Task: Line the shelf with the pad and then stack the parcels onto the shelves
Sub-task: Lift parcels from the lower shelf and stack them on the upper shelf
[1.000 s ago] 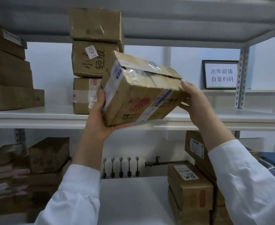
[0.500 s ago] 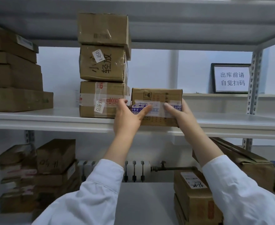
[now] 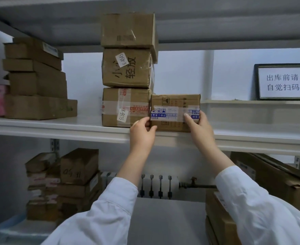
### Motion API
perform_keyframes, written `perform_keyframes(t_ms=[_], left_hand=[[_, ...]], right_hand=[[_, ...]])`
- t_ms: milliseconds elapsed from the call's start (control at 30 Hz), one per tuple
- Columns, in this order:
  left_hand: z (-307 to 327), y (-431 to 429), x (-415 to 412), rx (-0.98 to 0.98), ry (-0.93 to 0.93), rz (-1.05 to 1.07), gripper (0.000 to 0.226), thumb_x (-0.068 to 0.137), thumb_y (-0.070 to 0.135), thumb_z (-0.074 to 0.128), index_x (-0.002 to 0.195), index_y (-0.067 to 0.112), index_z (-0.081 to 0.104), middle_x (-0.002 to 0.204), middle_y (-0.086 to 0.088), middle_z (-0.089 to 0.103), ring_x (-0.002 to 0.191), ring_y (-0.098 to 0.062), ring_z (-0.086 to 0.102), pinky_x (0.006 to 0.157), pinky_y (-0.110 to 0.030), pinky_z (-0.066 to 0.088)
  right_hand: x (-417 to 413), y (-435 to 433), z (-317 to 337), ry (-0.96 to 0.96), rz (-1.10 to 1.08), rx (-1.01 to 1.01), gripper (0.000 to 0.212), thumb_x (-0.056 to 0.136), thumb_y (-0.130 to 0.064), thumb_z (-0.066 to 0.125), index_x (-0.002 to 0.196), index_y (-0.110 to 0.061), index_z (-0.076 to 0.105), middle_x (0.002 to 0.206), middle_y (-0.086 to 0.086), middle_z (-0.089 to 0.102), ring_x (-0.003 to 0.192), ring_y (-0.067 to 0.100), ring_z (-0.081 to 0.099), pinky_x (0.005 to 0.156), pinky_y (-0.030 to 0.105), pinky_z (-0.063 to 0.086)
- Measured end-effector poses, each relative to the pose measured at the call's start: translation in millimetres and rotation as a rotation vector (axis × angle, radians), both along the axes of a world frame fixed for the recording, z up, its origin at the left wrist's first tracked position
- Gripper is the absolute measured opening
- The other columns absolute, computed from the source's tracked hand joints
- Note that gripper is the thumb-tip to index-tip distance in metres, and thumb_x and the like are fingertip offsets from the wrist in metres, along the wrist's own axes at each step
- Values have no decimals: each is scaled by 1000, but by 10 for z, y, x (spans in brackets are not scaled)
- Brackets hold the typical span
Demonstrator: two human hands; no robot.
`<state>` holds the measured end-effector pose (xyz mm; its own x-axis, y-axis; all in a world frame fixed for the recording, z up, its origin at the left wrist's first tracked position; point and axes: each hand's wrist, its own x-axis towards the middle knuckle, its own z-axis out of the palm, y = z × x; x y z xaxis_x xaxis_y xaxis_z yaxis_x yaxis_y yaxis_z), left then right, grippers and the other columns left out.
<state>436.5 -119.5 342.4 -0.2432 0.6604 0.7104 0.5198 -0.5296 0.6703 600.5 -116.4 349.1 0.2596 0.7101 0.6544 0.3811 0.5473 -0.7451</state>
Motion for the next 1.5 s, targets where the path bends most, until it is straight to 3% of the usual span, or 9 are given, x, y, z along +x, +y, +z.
perform_keyframes(t_ms=[233,400,533,700,900,1067,1267,1367,1500], left_hand=[[-57,11,78,-28,15,16,45,89,20,61,132,12,52,124,-6,57,86,-9,56,85,-18,42],[-179,-46,213,13,-147,32,49,87,26,62,132,18,44,123,-1,52,108,-18,53,91,-35,48],[-386,-115,508,181,-324,-1,38,85,17,61,120,12,48,105,3,49,102,-18,50,91,-35,46],[-718,-155,1002,204,-497,-96,40,77,21,54,114,7,47,102,1,46,99,-18,46,88,-25,38],[-1138,5,1537,-150,-568,-113,42,83,13,59,121,5,44,123,-8,46,117,-26,41,98,-39,36],[-1345,178,1896,-590,-709,-202,46,88,14,59,128,7,40,126,-11,48,111,-26,47,83,-29,36],[-1653,476,2220,-833,-811,-226,26,86,16,60,98,13,38,108,-6,53,111,-28,51,96,-37,42],[-1789,563,2332,-961,-813,-220,39,89,21,57,124,9,42,131,-15,49,119,-33,47,100,-39,41],[-2071,644,2453,-1129,-843,-264,56,89,30,52,138,7,37,138,-13,46,119,-31,50,95,-39,44]], right_hand=[[63,58,33,-123,-45,-89,39,94,-45,48,127,-23,47,117,-2,62,113,23,56,89,33,44],[118,-126,-45,86,-61,135,48,94,-32,54,137,-15,41,133,0,48,126,13,43,103,27,35],[311,-230,-239,51,-59,222,8,95,-19,53,94,-18,60,93,1,62,91,15,58,81,31,48],[637,-256,-540,-54,91,-16,15,93,-13,54,84,-16,66,78,1,65,77,12,60,76,27,48],[1177,-94,-1073,-153,-11,-382,31,92,-29,58,116,-11,66,117,5,66,111,18,58,93,31,43],[1570,2,-1425,-52,-55,-612,46,92,-33,55,134,-15,51,140,7,49,127,24,47,94,29,39],[1884,233,-1735,-55,-164,-876,63,85,-47,55,139,-16,43,143,12,46,131,32,43,109,43,35],[2029,400,-1960,-58,-135,-964,91,67,-65,51,143,-16,38,146,12,43,133,33,40,110,48,33],[2127,475,-2143,38,-150,-1041,69,85,-49,58,140,-12,41,128,12,58,118,28,54,102,41,43]])
